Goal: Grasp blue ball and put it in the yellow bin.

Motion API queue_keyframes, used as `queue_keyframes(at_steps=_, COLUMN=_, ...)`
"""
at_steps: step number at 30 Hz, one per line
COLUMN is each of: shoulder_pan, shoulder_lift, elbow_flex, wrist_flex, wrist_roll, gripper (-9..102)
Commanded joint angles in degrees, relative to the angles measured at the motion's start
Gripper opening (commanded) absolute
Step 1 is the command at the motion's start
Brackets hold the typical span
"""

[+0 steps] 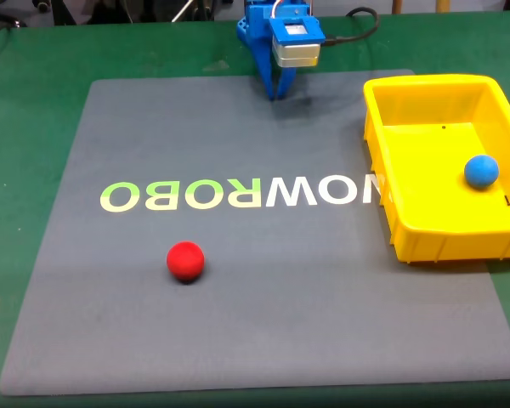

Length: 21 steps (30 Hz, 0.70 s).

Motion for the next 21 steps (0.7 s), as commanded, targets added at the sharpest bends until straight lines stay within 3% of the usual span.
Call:
queue_keyframes(at_steps=1, shoulder_pan=-0.4, shoulder_lift=2.4, elbow_flex=1.8, wrist_flex=4.0, wrist_roll=1.9, gripper=0)
queue_keyframes(at_steps=21, shoulder_pan=0.3, shoulder_lift=2.3, elbow_flex=1.8, wrist_flex=4.1, wrist_roll=2.8, gripper=0)
